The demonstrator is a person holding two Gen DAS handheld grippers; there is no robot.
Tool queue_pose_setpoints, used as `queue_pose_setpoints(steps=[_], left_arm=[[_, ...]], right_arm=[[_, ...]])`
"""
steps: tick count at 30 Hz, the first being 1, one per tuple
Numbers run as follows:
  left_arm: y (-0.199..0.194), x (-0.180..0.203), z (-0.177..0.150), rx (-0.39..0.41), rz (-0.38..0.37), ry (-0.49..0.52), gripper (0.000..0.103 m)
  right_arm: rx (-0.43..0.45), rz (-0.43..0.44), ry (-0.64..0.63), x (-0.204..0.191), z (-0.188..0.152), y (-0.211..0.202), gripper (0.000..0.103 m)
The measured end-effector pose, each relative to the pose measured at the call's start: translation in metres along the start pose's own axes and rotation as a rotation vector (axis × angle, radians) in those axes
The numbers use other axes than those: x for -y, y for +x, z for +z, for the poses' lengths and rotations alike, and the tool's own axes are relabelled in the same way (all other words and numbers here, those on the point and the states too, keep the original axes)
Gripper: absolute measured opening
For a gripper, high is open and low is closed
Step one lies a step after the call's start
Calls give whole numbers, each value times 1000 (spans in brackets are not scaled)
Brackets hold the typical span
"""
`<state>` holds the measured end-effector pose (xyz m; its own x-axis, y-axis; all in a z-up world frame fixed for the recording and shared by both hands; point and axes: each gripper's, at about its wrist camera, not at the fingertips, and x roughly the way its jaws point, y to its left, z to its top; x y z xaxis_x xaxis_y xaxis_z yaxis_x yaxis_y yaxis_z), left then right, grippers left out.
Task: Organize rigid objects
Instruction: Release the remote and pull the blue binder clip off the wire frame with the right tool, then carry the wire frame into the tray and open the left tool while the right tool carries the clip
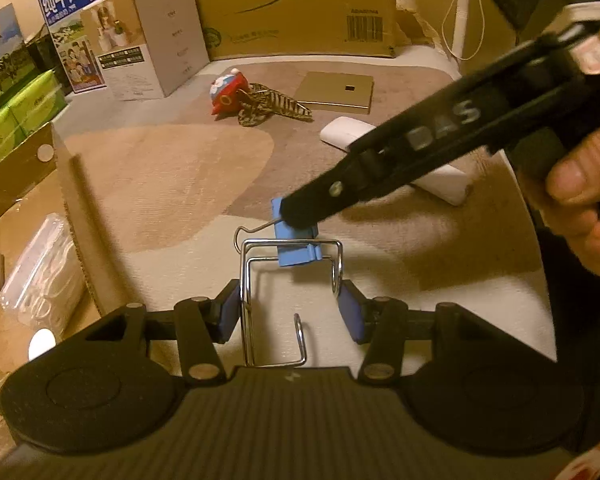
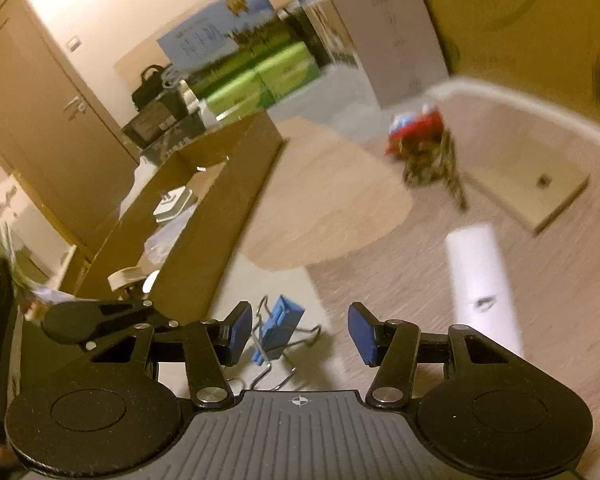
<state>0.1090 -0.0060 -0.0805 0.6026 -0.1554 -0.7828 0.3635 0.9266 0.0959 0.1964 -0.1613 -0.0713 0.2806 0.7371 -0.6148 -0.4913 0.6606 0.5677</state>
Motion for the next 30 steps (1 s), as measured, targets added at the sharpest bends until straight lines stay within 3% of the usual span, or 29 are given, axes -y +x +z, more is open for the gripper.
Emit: queue_pose_setpoints(steps=[4,6,11,15,21,30], left_arm=[[-1,3,-3,11,3,19,48],[0,2,-4,11,1,11,48],[4,-2,-5,-6,-4,-5,47],[4,-6,-8,2,-16,-40,47],[0,-11,-8,14,-11,-79,47],[-18,-14,6,59,10,-99,47]], right_arm=[[-26,53,153,11,0,12,43],[-24,82,216,15,3,15,27],[34,25,175,5,8,8,17],[133,-42,159,8,14,-5,16],[155,-174,-6,7,13,-18,16],[183,-245,-65,3,-2,-39,16]])
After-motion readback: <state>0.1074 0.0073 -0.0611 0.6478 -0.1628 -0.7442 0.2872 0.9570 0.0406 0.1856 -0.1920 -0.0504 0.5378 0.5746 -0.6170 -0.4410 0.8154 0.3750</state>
